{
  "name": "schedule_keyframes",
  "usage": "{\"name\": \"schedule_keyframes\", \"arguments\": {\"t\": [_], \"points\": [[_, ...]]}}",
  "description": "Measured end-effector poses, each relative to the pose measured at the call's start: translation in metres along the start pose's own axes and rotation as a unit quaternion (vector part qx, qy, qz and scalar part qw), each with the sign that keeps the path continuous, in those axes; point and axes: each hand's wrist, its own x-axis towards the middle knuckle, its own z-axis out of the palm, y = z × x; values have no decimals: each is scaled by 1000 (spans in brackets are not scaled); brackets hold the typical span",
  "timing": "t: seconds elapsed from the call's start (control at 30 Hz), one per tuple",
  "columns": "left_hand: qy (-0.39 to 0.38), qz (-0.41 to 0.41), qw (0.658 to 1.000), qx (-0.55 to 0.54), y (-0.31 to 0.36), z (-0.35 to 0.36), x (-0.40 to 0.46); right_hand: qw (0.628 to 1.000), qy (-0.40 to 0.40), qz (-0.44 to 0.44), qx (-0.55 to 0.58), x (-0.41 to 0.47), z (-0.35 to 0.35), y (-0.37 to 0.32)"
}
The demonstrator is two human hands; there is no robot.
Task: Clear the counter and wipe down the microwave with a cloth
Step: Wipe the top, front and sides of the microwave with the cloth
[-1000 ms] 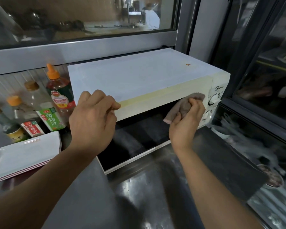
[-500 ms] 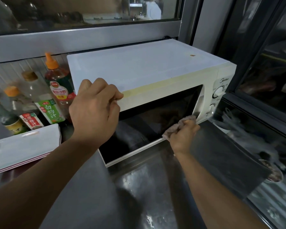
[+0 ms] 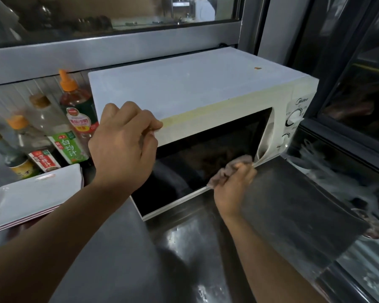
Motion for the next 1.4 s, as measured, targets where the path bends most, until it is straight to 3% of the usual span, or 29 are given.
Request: {"name": "schedule_keyframes", "arguments": {"t": [0.1,0.2,0.3,0.37,0.43,0.6,0.8,0.97,1.13,1.23,1.33,1.4], "points": [[-2,-3,1000,3,1,0,0,995,-60,50,-53,1,-2,10],[-25,-12,1000,-7,0,-3,1,995,-96,-18,-17,11,-13,-8],[-59,-19,997,-41,-4,-11,-1,993,-38,-110,8,17,-24,-46],[-86,-22,992,-86,-9,-19,-6,992,-9,-122,37,25,-28,-75],[-111,-16,987,-114,-15,-28,-14,993,5,-112,47,28,-30,-91],[-116,5,992,-52,-29,-35,-33,994,-10,-106,25,-4,-13,-71],[-89,-22,993,-70,-28,-28,-42,987,-150,35,-53,-47,-1,-9],[-80,-25,992,-90,-30,-29,-44,990,-122,-62,-22,-33,-14,-44],[-106,-9,992,-73,-33,-33,-42,988,-21,-131,76,-12,-20,-108],[-105,0,992,-64,-35,-30,-43,984,10,-156,83,-16,-13,-104],[-97,-6,993,-68,-35,-27,-42,981,-17,-185,61,-38,-1,-71],[-99,-2,993,-64,-35,-28,-41,982,-76,-167,44,-58,5,-45]]}}
